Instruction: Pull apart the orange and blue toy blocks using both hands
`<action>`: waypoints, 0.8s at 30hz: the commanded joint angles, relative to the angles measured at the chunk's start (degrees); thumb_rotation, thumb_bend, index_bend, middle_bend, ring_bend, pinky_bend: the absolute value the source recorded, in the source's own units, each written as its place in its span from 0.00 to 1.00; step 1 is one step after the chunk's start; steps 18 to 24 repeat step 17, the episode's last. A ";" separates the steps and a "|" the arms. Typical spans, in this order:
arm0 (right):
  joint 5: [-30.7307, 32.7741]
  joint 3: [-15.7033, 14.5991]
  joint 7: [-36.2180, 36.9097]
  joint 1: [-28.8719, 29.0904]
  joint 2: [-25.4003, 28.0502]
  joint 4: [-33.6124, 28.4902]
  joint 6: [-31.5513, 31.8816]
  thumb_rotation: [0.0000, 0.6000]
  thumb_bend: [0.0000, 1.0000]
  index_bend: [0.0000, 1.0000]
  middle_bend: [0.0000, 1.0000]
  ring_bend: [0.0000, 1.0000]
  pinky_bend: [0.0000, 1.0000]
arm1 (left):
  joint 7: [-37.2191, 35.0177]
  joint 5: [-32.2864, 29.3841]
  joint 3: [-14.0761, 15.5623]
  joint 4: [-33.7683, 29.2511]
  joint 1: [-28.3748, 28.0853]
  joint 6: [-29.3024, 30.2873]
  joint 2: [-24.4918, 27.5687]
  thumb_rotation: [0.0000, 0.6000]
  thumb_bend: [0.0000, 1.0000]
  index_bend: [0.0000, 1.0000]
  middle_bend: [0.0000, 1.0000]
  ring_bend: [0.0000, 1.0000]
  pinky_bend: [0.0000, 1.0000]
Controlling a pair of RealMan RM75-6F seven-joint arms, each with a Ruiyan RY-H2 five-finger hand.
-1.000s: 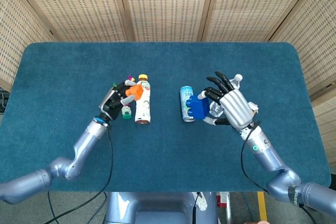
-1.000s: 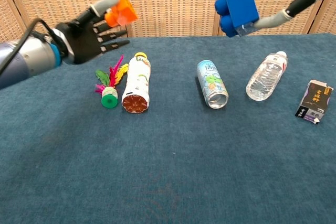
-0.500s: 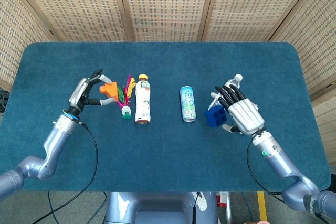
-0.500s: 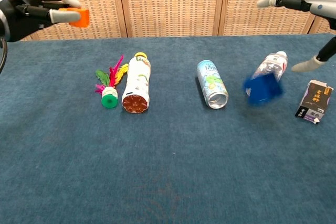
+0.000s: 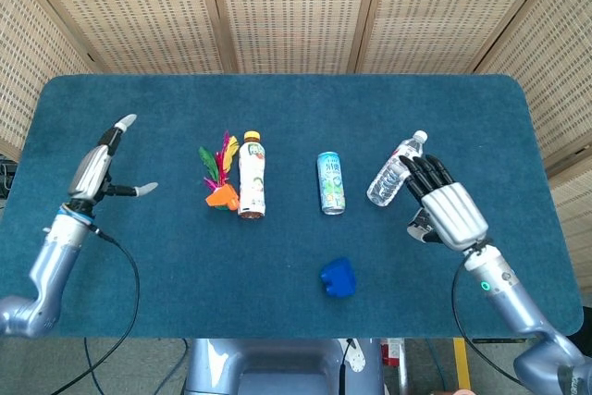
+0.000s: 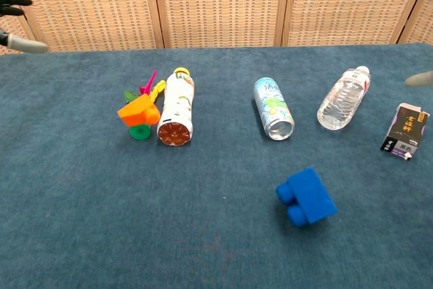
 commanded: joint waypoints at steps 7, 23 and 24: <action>-4.34 -3.89 1.09 -8.89 0.83 3.54 11.28 1.00 0.00 0.00 0.00 0.00 0.00 | 17.26 1.76 7.63 -10.27 11.88 13.25 9.02 1.00 0.00 0.00 0.00 0.00 0.00; -2.80 -5.51 -8.05 -16.57 0.13 2.59 17.30 1.00 0.00 0.00 0.00 0.00 0.00 | 31.09 2.31 12.18 -20.30 21.16 25.22 11.70 1.00 0.00 0.00 0.00 0.00 0.00; -2.80 -5.51 -8.05 -16.57 0.13 2.59 17.30 1.00 0.00 0.00 0.00 0.00 0.00 | 31.09 2.31 12.18 -20.30 21.16 25.22 11.70 1.00 0.00 0.00 0.00 0.00 0.00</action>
